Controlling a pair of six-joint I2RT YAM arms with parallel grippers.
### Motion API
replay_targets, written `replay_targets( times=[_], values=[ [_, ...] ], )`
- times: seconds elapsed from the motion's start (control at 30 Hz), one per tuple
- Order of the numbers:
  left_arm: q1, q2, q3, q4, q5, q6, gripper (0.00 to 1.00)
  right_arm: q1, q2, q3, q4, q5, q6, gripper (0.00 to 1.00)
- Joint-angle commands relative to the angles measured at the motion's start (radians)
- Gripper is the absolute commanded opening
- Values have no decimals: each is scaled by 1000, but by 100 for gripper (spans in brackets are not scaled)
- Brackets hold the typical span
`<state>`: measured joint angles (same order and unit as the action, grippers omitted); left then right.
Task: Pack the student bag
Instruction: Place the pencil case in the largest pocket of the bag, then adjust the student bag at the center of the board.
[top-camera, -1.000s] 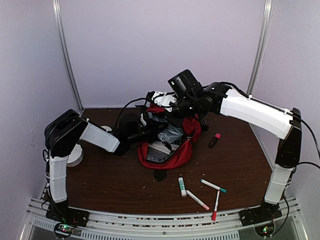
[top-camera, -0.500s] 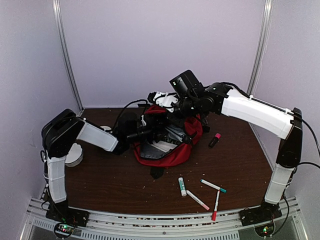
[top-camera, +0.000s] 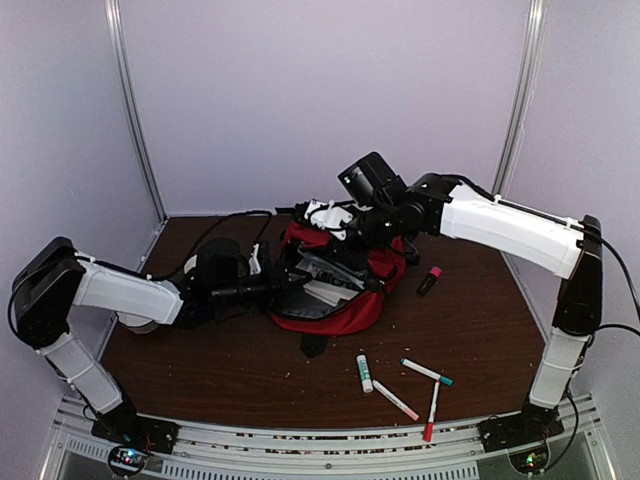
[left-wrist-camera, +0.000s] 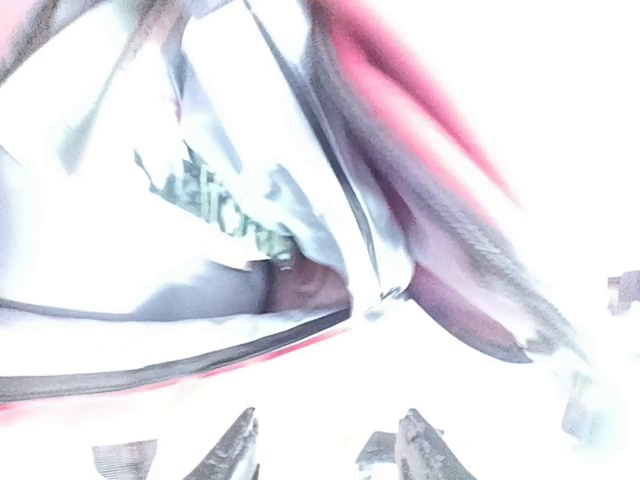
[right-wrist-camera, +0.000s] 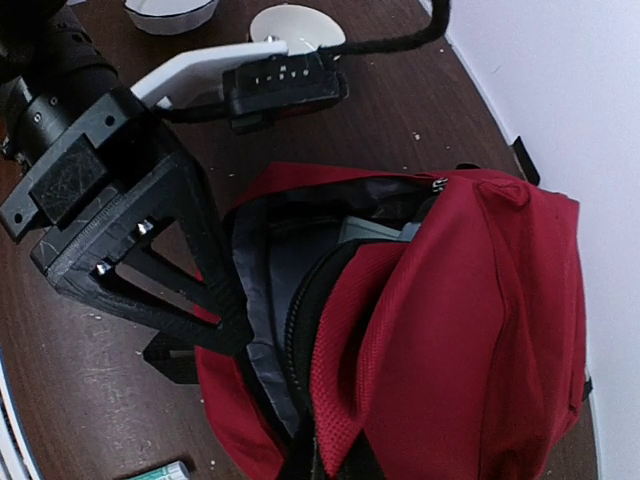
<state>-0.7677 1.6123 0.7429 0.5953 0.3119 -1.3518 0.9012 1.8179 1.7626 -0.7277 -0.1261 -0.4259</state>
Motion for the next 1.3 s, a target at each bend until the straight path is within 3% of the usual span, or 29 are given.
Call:
replay_targets(
  times=[0.0, 0.2, 0.33, 0.53, 0.7, 1.0, 1.27],
  values=[
    [-33, -132, -40, -221, -124, 432, 43, 6, 24, -24, 12, -163, 72, 0],
    [-219, -266, -131, -260, -391, 1040, 50, -22, 59, 4, 10, -206, 128, 0],
    [-268, -230, -146, -218, -454, 1317, 51, -45, 64, 18, 3, -241, 138, 0],
    [-271, -89, -72, -140, -477, 1590, 52, -58, 90, 59, -51, -304, 120, 1],
    [-271, 76, 50, -145, -453, 1688, 52, -63, 85, 54, -34, -292, 133, 0],
    [-268, 311, 240, -147, -479, 1710, 53, -81, 80, 52, -32, -313, 142, 0],
    [-263, 360, 336, -237, -601, 1727, 26, -87, 86, 46, -31, -325, 143, 0]
  ],
)
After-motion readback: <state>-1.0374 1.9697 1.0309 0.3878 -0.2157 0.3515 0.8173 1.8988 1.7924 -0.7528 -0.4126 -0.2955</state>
